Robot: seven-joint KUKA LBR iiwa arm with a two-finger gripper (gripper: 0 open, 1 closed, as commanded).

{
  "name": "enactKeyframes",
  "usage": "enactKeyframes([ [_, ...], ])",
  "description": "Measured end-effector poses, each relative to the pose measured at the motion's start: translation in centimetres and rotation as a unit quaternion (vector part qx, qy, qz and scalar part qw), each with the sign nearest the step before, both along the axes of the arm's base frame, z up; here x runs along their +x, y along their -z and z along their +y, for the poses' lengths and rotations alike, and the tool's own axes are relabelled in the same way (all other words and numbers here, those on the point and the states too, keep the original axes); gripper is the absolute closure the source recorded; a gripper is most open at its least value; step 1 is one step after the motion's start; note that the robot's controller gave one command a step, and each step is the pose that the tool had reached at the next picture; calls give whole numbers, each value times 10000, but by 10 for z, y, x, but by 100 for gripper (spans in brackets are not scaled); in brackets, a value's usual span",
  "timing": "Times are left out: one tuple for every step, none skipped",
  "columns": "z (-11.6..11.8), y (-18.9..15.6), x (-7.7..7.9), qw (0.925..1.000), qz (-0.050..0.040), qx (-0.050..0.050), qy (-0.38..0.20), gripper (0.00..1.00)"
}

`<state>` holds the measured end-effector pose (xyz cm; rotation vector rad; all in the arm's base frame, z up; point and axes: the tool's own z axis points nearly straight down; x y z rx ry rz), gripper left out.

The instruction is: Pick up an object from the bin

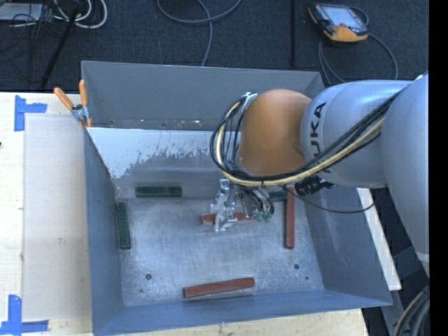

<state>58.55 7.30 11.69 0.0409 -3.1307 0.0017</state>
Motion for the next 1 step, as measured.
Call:
enactKeyframes([
  [0, -24, 1, 10000, -24, 4, 1, 100],
])
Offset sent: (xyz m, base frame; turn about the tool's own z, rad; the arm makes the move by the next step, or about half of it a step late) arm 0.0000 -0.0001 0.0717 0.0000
